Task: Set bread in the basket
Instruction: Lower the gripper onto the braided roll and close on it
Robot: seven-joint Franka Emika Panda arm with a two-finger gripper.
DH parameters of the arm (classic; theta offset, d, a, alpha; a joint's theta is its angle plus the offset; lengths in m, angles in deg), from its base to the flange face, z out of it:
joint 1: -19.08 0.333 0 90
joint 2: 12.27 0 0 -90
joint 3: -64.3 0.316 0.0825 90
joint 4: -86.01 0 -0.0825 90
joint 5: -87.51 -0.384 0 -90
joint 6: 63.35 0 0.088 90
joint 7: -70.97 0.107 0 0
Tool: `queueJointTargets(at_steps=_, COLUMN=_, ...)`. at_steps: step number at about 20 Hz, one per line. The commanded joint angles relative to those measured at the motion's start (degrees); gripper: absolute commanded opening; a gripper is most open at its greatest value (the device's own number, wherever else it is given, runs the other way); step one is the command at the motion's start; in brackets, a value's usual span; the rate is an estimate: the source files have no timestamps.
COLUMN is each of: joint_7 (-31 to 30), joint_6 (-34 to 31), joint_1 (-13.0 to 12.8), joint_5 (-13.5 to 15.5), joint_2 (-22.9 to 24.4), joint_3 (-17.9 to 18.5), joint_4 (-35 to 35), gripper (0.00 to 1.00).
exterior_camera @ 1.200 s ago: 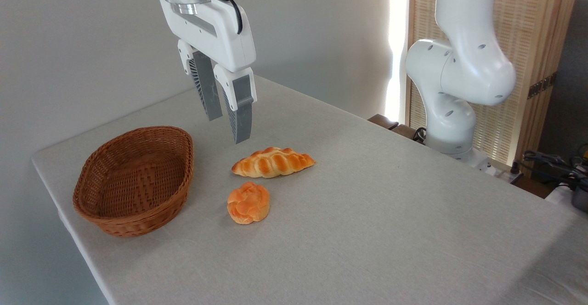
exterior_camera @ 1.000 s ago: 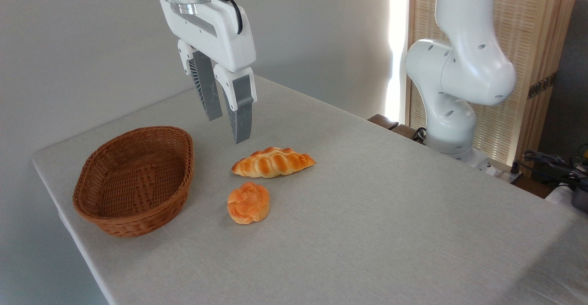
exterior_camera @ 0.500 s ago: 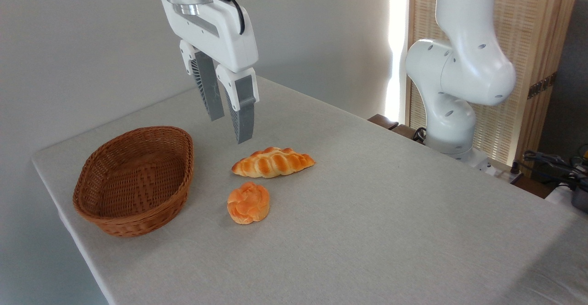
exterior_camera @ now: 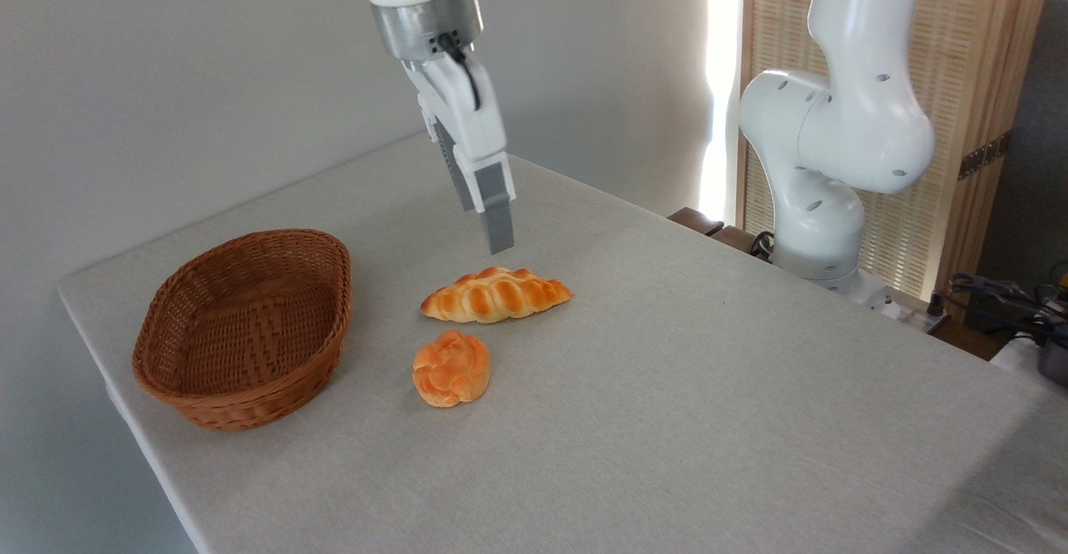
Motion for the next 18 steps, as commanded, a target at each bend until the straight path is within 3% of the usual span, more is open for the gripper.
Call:
queueJointTargets(at_steps=1, joint_7=6.2, joint_6=4.0, joint_1=-0.9, joint_5=0.7, joint_2=-0.4, joint_3=-4.4, joint_4=-5.8, gripper=1.0)
queueJointTargets(at_steps=4, joint_7=6.2, joint_6=7.1, joint_1=-1.7, joint_5=0.7, joint_2=-2.4, joint_3=-6.5, joint_4=-8.4, gripper=1.0)
queueJointTargets(at_steps=11, joint_7=6.1, joint_6=18.0, joint_1=-2.6, joint_5=0.1, joint_2=-5.6, joint_3=-6.7, joint_4=-13.9, gripper=1.0)
queueJointTargets(at_steps=16, joint_7=6.0, joint_6=18.6, joint_1=-3.4, joint_5=0.2, joint_2=-7.3, joint_3=-6.7, joint_4=-14.6, gripper=0.99)
queueJointTargets(at_steps=18, joint_7=6.0, joint_6=18.6, joint_1=-3.4, joint_5=0.2, joint_2=-7.3, joint_3=-6.8, joint_4=-14.6, gripper=0.77)
